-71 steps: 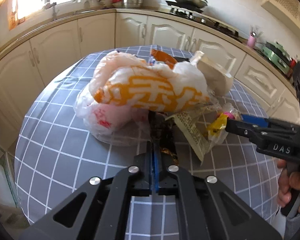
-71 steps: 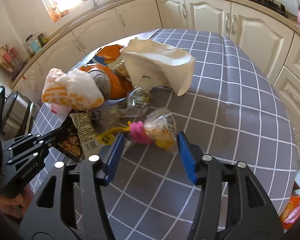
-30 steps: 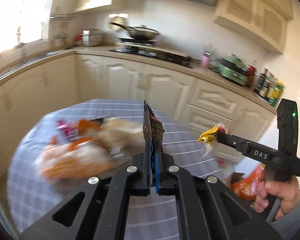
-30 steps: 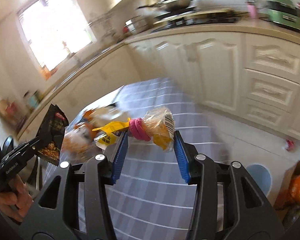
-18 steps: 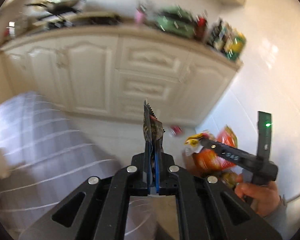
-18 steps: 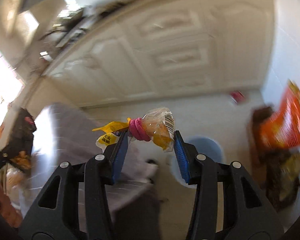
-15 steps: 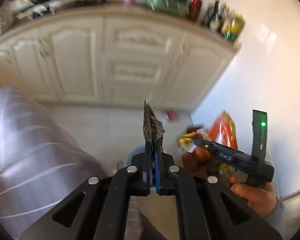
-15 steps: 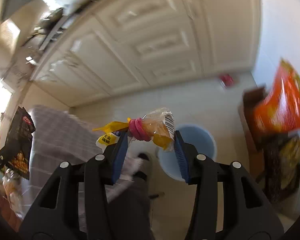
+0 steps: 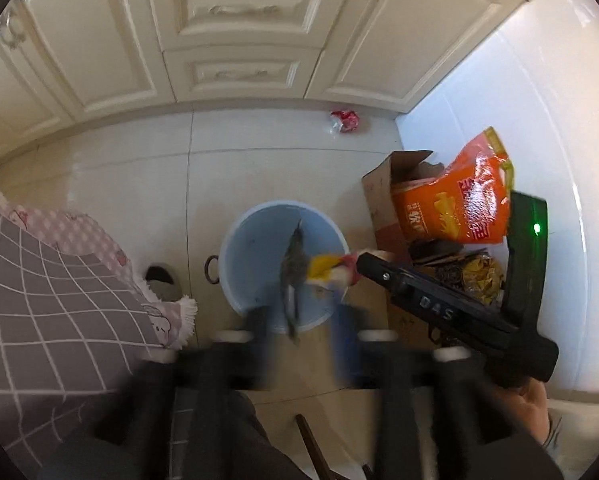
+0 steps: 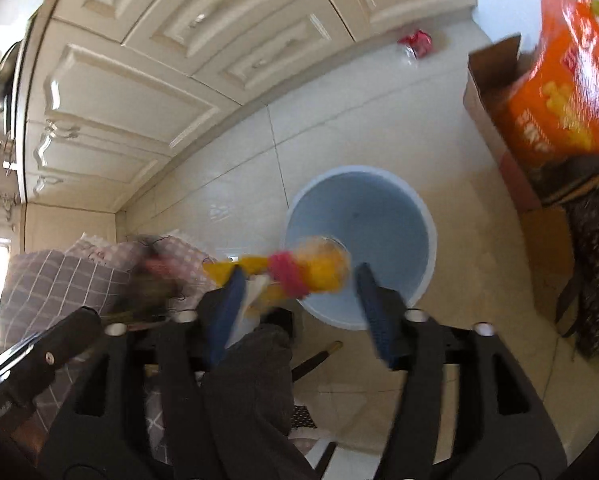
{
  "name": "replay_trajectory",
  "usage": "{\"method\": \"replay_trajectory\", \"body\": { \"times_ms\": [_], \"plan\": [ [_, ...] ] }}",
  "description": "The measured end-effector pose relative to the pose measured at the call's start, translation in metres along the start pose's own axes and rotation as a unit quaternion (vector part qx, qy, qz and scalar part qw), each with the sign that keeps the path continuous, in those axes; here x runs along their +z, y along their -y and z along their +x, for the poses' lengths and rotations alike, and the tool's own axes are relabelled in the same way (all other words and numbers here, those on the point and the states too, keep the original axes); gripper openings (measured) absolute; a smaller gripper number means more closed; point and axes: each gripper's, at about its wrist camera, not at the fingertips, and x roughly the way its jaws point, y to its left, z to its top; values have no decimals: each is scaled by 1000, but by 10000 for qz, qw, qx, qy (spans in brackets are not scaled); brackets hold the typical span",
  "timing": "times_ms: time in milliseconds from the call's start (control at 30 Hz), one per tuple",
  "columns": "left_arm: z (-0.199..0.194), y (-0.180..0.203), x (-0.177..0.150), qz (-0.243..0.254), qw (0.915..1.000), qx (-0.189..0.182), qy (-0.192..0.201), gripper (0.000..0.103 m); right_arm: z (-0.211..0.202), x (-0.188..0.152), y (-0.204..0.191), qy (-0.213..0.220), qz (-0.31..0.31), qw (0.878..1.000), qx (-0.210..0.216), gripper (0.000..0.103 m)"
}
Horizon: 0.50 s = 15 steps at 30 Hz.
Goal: Collect trash
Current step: 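Carry both held items over the blue bin and open both grippers, then move both open grippers back over the table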
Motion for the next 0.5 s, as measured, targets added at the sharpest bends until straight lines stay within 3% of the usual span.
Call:
{"method": "replay_trajectory", "body": {
  "times_ms": [33,233,367,500],
  "plan": [
    [-3,-3,-2,-117,9999,9,86,75,1,0,3,16,48,10000,22,72],
    [-22,-9,0,-194,9994,59,295,81,-11,-6,7,207,69,9997,-130,96],
    [-50,-2,-5,-142,9980,104,604,89,-26,-10,2,389,65,9991,-157,97],
    [-80,7,-13,-70,9959,139,896,90,-45,-14,-10,548,-58,9983,-163,97]
  ]
}}
